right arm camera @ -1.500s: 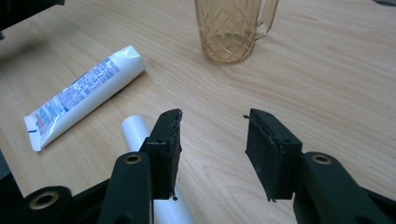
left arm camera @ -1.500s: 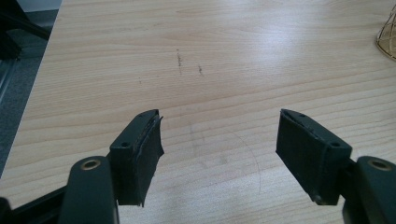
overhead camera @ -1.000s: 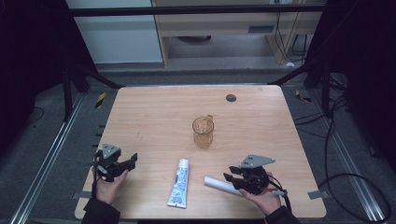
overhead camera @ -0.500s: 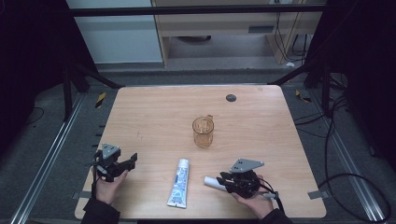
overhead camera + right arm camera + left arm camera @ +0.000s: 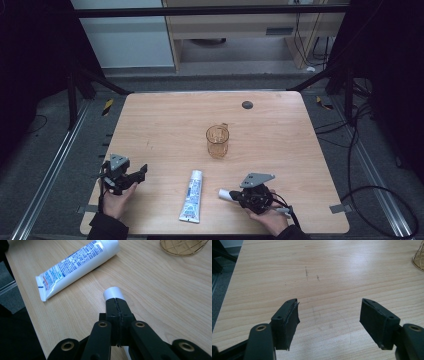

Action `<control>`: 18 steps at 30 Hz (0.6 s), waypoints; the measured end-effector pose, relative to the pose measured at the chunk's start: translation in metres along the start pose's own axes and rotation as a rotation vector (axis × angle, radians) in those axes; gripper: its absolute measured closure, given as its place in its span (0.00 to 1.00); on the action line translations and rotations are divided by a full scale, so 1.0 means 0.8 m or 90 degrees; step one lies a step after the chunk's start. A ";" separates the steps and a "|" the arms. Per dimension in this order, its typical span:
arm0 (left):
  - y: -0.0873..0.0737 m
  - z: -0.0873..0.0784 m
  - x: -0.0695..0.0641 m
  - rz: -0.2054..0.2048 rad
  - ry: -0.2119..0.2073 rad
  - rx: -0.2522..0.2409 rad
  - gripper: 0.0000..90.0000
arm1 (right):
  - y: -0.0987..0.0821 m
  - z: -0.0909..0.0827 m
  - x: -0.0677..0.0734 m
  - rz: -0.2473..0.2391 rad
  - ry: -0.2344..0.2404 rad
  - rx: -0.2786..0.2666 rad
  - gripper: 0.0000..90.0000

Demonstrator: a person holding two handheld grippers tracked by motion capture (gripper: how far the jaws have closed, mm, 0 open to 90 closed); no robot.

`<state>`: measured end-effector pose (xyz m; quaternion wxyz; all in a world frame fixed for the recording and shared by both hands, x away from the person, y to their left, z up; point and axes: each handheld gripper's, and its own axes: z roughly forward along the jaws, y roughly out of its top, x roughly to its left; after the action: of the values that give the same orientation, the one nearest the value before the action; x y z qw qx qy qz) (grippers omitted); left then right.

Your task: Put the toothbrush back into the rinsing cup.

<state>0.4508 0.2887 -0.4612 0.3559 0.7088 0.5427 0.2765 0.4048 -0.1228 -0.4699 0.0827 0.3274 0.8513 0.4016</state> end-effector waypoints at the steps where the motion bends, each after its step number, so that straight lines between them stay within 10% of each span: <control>1: 0.000 0.000 0.000 0.001 0.000 0.000 0.34 | 0.000 0.002 0.000 -0.002 0.002 0.004 1.00; 18: 0.000 -0.001 0.002 -0.001 0.001 0.003 0.34 | -0.019 -0.009 0.000 0.006 -0.022 0.037 1.00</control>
<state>0.4506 0.2907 -0.4609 0.3541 0.7091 0.5439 0.2757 0.3944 -0.1344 -0.4764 0.0860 0.3405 0.8595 0.3714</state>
